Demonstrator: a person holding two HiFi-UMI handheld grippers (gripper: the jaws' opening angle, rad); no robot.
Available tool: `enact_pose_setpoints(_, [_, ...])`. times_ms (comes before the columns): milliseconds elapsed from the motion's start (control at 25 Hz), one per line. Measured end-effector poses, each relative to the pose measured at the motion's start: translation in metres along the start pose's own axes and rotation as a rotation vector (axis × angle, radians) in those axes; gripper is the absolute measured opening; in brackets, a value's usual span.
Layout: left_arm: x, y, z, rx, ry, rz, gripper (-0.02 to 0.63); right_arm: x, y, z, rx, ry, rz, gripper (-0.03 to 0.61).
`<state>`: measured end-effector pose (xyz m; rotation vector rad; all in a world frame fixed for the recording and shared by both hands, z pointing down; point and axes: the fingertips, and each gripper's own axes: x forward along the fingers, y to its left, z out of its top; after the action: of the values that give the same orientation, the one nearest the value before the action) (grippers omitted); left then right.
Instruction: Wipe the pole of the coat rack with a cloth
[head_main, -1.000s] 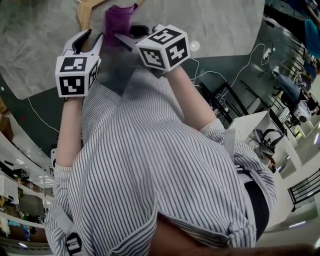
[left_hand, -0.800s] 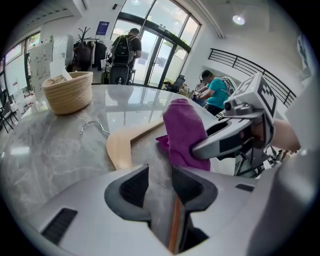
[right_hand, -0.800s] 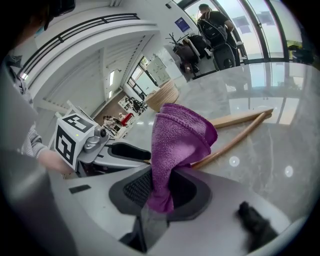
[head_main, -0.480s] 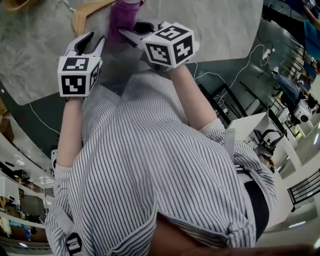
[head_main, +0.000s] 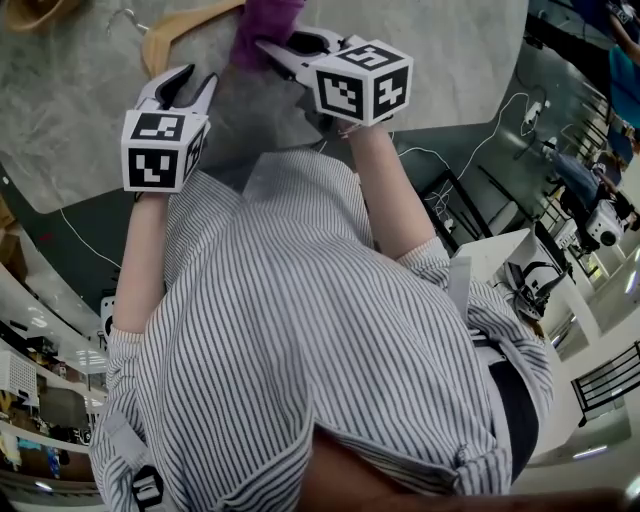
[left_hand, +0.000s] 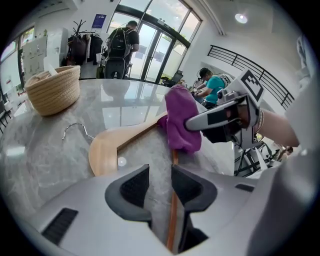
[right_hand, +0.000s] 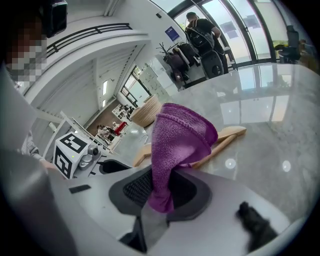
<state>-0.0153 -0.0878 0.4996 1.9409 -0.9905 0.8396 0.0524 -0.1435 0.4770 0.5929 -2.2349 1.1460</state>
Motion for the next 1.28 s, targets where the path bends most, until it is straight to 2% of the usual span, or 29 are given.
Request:
enact_pose_setpoints(520, [0.004, 0.002, 0.018, -0.017, -0.043, -0.011, 0.137, -0.01, -0.024, 0.017, 0.005, -0.028, -0.038, 0.083])
enact_pose_setpoints(720, [0.01, -0.001, 0.018, -0.032, -0.034, -0.025, 0.117, -0.014, -0.037, 0.021, 0.012, -0.037, -0.055, 0.083])
enact_pose_setpoints(1280, [0.012, -0.001, 0.02, -0.029, -0.032, -0.023, 0.117, -0.023, -0.056, 0.034, 0.023, -0.091, -0.137, 0.083])
